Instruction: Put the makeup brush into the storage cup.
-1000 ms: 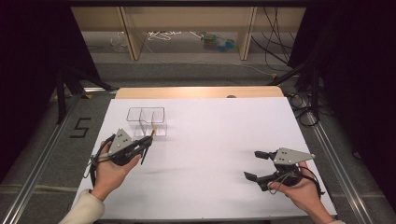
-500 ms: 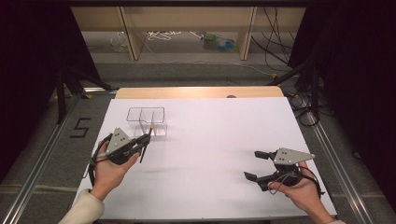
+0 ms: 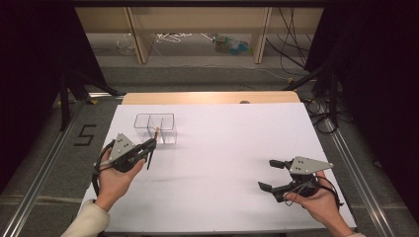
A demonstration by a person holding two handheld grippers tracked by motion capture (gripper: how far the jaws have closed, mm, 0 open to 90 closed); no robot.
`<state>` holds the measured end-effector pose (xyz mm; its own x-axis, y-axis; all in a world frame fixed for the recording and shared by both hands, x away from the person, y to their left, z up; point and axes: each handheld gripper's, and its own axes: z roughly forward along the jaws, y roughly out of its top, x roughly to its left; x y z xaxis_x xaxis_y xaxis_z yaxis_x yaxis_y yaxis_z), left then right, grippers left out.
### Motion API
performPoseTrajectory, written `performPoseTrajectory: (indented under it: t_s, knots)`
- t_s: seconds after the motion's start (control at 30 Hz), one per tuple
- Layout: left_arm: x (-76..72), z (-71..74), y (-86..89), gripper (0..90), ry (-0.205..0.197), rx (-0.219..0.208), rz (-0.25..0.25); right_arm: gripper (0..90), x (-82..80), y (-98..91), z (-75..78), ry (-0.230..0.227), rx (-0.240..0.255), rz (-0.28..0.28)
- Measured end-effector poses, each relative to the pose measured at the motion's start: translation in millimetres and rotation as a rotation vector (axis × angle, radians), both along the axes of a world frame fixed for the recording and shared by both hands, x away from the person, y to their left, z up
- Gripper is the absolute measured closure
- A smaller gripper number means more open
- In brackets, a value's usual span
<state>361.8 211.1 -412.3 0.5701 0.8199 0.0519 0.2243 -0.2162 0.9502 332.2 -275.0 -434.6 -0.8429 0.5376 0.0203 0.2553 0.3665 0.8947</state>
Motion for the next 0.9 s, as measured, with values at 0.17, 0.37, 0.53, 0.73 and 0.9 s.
performPoseTrajectory:
  t_s: [0.17,0.37,0.53,0.73,0.9]
  knots:
    - [0.6,1.0,0.9,83.3,-0.006,-0.005,0.007,15.8,0.0,0.0,0.0,0.0,0.0,0.0]
    - [1.3,2.1,1.0,83.4,-0.012,-0.012,0.015,15.8,-0.1,0.2,0.0,0.004,0.0,-0.001]
    - [1.9,2.8,1.1,83.3,-0.018,-0.007,0.02,15.8,0.0,0.2,-0.2,0.004,-0.002,-0.001]
    - [3.2,3.5,1.4,83.4,-0.026,-0.009,0.027,15.8,-0.1,0.2,-0.3,0.008,-0.002,-0.003]
    - [4.5,4.4,0.8,83.3,-0.029,-0.017,0.03,15.9,-0.1,0.1,-0.3,0.007,-0.002,-0.003]
